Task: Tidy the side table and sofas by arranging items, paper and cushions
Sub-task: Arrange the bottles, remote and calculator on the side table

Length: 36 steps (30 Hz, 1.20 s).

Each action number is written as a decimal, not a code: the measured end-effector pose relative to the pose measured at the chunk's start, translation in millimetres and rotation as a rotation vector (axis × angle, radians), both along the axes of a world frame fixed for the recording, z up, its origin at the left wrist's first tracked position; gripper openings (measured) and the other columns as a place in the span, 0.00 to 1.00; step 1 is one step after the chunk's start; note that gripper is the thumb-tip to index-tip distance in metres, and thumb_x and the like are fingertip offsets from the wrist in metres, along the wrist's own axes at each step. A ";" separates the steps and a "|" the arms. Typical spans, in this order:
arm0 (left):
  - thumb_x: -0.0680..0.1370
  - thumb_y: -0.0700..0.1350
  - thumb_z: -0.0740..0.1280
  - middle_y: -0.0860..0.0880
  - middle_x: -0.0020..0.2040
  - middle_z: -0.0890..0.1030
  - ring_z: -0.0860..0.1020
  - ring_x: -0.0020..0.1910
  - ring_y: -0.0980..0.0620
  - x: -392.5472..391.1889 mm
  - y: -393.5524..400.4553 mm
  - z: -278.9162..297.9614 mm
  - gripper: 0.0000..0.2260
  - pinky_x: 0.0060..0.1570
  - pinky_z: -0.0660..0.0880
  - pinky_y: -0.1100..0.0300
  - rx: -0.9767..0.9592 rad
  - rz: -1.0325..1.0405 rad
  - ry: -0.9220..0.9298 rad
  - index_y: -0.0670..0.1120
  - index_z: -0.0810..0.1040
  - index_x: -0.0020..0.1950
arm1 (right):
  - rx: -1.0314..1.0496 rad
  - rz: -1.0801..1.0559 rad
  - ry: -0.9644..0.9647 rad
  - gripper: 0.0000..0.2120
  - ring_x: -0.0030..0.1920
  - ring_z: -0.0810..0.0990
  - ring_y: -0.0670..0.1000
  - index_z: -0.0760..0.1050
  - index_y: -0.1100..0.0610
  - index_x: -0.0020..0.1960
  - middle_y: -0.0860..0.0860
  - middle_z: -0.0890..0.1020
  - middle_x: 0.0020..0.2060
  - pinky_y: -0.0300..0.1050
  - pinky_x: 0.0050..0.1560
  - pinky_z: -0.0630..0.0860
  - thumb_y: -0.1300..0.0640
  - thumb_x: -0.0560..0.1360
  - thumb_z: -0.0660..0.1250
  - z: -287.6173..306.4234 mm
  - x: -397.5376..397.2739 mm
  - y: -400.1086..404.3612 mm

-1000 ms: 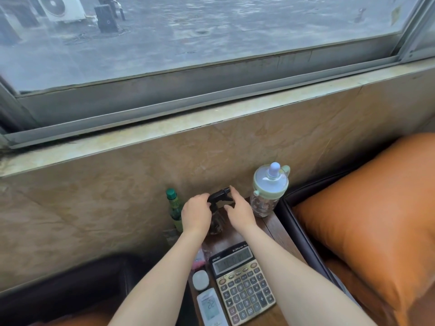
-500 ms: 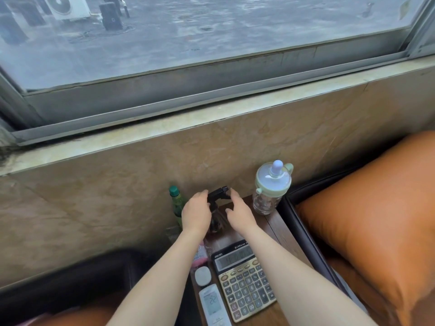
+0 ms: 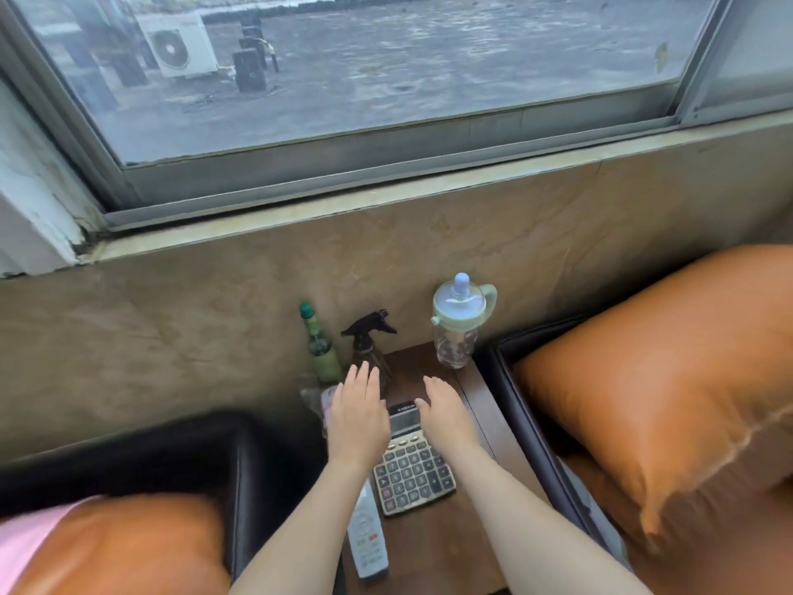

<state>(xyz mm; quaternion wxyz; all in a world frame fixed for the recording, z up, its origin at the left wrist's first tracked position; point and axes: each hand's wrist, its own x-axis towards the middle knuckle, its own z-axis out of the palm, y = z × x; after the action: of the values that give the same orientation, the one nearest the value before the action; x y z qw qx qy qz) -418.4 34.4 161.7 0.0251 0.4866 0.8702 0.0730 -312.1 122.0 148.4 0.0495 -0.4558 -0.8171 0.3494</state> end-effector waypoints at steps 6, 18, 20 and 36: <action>0.83 0.50 0.50 0.46 0.79 0.51 0.49 0.77 0.48 78.4 -46.7 -0.2 0.25 0.74 0.49 0.52 -0.180 0.086 -0.076 0.43 0.51 0.78 | 0.104 0.183 -0.108 0.24 0.76 0.53 0.53 0.55 0.59 0.75 0.54 0.57 0.75 0.47 0.74 0.53 0.51 0.82 0.53 19.3 76.2 -31.2; 0.83 0.50 0.51 0.47 0.78 0.54 0.50 0.77 0.48 167.3 -113.9 -5.0 0.25 0.75 0.50 0.49 -0.123 0.133 -0.342 0.43 0.52 0.78 | 0.086 0.176 -0.176 0.24 0.74 0.57 0.53 0.58 0.60 0.74 0.54 0.61 0.73 0.49 0.72 0.55 0.50 0.81 0.53 24.3 161.0 -116.9; 0.83 0.50 0.51 0.47 0.78 0.55 0.51 0.77 0.48 170.0 -122.4 -2.4 0.25 0.75 0.50 0.50 -0.101 0.115 -0.329 0.43 0.53 0.77 | 0.071 0.126 -0.163 0.25 0.75 0.55 0.52 0.56 0.60 0.75 0.54 0.60 0.74 0.49 0.73 0.54 0.50 0.82 0.53 25.5 168.6 -126.2; 0.83 0.50 0.48 0.47 0.79 0.45 0.44 0.77 0.48 138.6 -302.8 -15.0 0.25 0.75 0.45 0.50 -0.253 0.251 -0.193 0.43 0.46 0.78 | 0.117 0.277 -0.164 0.22 0.71 0.63 0.52 0.61 0.58 0.72 0.53 0.66 0.70 0.49 0.70 0.61 0.49 0.81 0.53 4.2 108.5 -283.7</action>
<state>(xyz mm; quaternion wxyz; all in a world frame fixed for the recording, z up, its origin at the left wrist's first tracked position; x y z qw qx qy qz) -279.8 -268.3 146.7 0.1602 0.3581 0.9198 0.0120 -203.6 -161.7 152.6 -0.0396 -0.3621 -0.8924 0.2665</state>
